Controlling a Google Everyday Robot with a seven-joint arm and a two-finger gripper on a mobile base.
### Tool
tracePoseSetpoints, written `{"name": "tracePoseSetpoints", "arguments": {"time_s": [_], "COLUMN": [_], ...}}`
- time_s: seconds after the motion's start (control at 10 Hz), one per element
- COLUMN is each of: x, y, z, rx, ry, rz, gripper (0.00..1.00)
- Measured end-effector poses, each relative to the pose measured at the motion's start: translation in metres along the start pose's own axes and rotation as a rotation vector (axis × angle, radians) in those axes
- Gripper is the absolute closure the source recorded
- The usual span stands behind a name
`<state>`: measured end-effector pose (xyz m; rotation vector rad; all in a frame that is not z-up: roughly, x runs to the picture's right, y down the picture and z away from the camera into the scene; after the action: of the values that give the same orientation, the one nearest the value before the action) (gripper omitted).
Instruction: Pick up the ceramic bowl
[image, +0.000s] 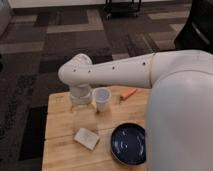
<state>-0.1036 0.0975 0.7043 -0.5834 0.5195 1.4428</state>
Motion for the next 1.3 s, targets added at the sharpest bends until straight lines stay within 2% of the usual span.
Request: {"name": "tracePoseSetpoints", "arguments": {"time_s": [0.9, 1.1, 1.2, 1.3], "x": [0.0, 0.007, 0.018, 0.022], "y": [0.0, -0.012, -0.033, -0.039], "z": [0.0, -0.002, -0.004, -0.004], "rx": [0.001, 0.017, 0.041, 0.049], "ry": [-0.001, -0.005, -0.006, -0.005], "rz": [0.0, 0.049, 0.117, 0.133], "gripper": [0.35, 0.35, 0.35, 0.35]}}
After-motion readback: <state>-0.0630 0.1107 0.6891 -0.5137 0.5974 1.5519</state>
